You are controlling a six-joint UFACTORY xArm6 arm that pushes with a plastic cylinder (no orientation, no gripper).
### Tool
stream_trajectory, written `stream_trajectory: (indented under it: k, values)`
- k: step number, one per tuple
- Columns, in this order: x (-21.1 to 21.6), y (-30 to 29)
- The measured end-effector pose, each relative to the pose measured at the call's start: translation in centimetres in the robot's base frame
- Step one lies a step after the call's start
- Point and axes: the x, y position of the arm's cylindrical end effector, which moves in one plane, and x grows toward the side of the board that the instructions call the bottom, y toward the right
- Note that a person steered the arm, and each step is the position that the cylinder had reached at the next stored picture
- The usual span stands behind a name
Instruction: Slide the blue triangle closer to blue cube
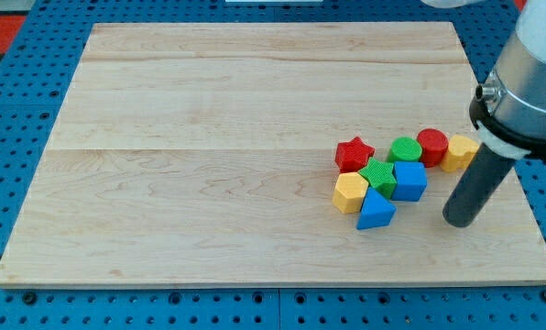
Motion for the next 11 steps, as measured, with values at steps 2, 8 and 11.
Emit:
stream_trajectory:
  k: [2,8,11]
  values:
    - [1.4,-6.5]
    - [-1.1,-15.8]
    - [-1.1,-11.0]
